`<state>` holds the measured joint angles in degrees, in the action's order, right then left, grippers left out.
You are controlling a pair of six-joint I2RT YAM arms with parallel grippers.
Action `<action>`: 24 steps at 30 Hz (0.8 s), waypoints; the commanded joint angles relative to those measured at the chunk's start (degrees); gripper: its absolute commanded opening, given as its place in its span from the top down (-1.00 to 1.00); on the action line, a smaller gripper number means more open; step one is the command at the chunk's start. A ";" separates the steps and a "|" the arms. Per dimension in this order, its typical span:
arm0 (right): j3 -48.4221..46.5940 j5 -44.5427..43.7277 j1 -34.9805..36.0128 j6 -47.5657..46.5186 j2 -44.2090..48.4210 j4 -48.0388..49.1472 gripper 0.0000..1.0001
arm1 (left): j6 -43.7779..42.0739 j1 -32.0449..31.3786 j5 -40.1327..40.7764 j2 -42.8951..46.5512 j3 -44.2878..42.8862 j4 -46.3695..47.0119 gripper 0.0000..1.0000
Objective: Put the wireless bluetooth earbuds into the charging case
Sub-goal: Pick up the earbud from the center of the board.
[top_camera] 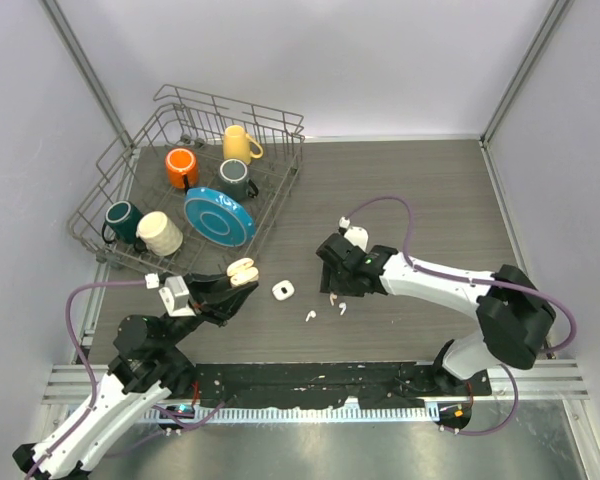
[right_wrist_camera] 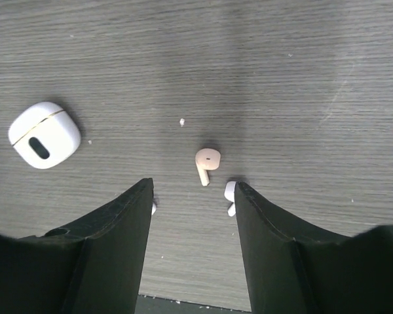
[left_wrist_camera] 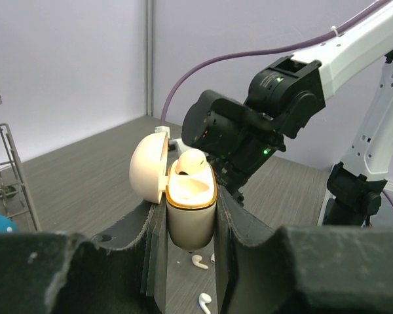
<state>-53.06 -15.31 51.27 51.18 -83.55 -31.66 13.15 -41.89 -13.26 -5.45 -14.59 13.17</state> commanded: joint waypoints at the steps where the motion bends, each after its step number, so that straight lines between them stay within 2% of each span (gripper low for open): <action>1: -2.40 -1.48 0.15 2.69 -2.23 1.25 -0.06 | 0.56 0.05 0.07 0.79 0.53 5.64 1.00; 12: -4.77 -3.68 0.15 3.58 -9.08 1.51 0.06 | 2.41 0.14 0.25 1.06 1.76 7.13 1.00; 24: -4.07 -4.20 0.15 4.72 -10.32 1.34 0.13 | 2.50 0.05 0.86 2.02 2.28 6.96 1.00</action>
<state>-56.01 -17.69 51.27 54.54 -93.91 -31.07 15.03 -41.89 -13.06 -4.14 -12.71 17.06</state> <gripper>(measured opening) 0.446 0.298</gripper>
